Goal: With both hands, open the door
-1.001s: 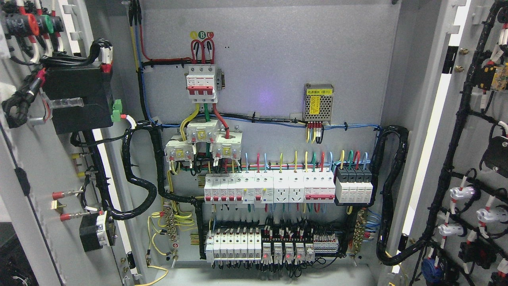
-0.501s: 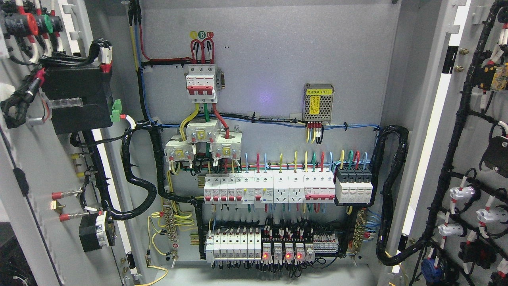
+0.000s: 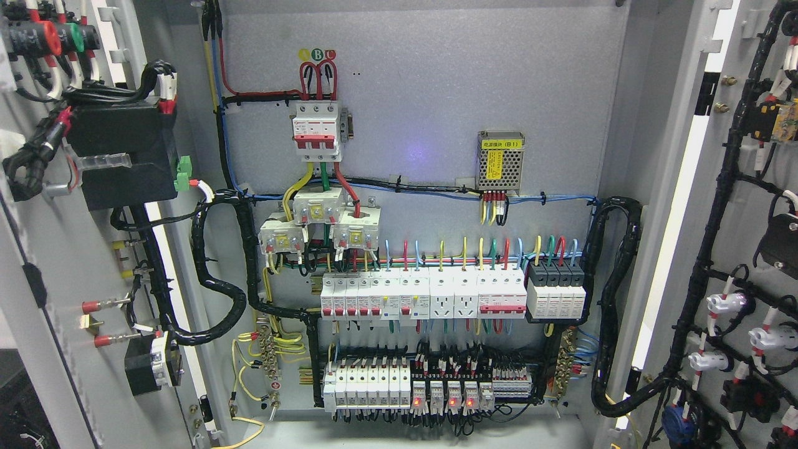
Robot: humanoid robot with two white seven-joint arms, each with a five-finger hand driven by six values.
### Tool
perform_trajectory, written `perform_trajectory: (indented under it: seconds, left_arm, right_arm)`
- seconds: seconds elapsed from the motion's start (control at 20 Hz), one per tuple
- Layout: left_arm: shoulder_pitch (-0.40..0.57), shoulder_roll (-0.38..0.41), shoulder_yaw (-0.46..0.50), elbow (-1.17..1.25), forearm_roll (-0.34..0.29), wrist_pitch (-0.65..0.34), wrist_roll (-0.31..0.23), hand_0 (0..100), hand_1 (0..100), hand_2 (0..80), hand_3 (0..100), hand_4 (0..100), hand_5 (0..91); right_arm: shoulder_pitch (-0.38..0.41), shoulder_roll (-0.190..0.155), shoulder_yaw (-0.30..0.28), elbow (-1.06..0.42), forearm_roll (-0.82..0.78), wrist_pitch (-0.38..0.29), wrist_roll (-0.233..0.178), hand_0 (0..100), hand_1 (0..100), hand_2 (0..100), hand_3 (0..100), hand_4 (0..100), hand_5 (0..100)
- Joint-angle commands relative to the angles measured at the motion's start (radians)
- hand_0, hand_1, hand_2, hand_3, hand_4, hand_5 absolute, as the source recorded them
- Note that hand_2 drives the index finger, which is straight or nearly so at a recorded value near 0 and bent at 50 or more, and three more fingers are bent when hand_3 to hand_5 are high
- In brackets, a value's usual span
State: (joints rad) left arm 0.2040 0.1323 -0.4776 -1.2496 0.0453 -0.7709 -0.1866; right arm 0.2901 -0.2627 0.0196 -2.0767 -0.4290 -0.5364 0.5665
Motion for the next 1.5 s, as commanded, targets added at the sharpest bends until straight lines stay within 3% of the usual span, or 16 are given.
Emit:
perform_trajectory:
  seconds: [0.0,0.15,0.3,0.4,0.55,0.7,0.9,1.3,1.45]
  left_arm:
    - [-0.006,-0.059,0.045,-0.415,0.001,-0.837,-0.001,12,56,0.0,0,0,0.0]
    - [-0.018,-0.102,0.045,-0.448,-0.001,-0.863,-0.002,12,56,0.0,0,0,0.0]
    - [-0.02,-0.118,0.069,-0.493,0.001,-0.904,-0.002,12,56,0.0,0,0,0.0]
    - [-0.021,-0.126,0.103,-0.525,0.001,-0.923,-0.002,12,56,0.0,0,0,0.0]
    - [-0.026,-0.148,0.165,-0.548,0.007,-0.927,0.001,12,56,0.0,0,0,0.0]
    - [-0.041,-0.181,0.233,-0.605,0.01,-0.93,0.004,12,56,0.0,0,0,0.0]
    - [-0.041,-0.2,0.307,-0.657,0.016,-0.938,0.009,12,56,0.0,0,0,0.0]
    - [-0.048,-0.203,0.355,-0.689,0.064,-0.955,0.01,12,56,0.0,0,0,0.0]
    - [-0.048,-0.201,0.402,-0.705,0.082,-0.955,0.01,12,56,0.0,0,0,0.0]
  right_arm:
    - [-0.017,-0.004,-0.139,-0.013,-0.007,-0.01,0.0,6,14,0,0,0,0]
    - [-0.017,-0.007,-0.148,-0.013,-0.034,-0.008,-0.017,6,14,0,0,0,0]
    - [-0.014,-0.029,-0.144,-0.016,-0.125,-0.01,-0.123,6,14,0,0,0,0]
    - [-0.009,-0.053,-0.133,-0.016,-0.149,-0.02,-0.146,6,14,0,0,0,0]
    - [-0.008,-0.066,-0.129,-0.017,-0.155,-0.03,-0.146,6,14,0,0,0,0]
    - [-0.006,-0.115,-0.104,-0.017,-0.229,-0.033,-0.148,6,14,0,0,0,0]
    - [-0.015,-0.142,-0.107,-0.016,-0.264,-0.031,-0.149,6,14,0,0,0,0]
    - [-0.008,-0.168,-0.119,-0.014,-0.266,-0.027,-0.149,6,14,0,0,0,0]
    - [-0.005,-0.159,-0.148,-0.011,-0.267,-0.025,-0.149,6,14,0,0,0,0]
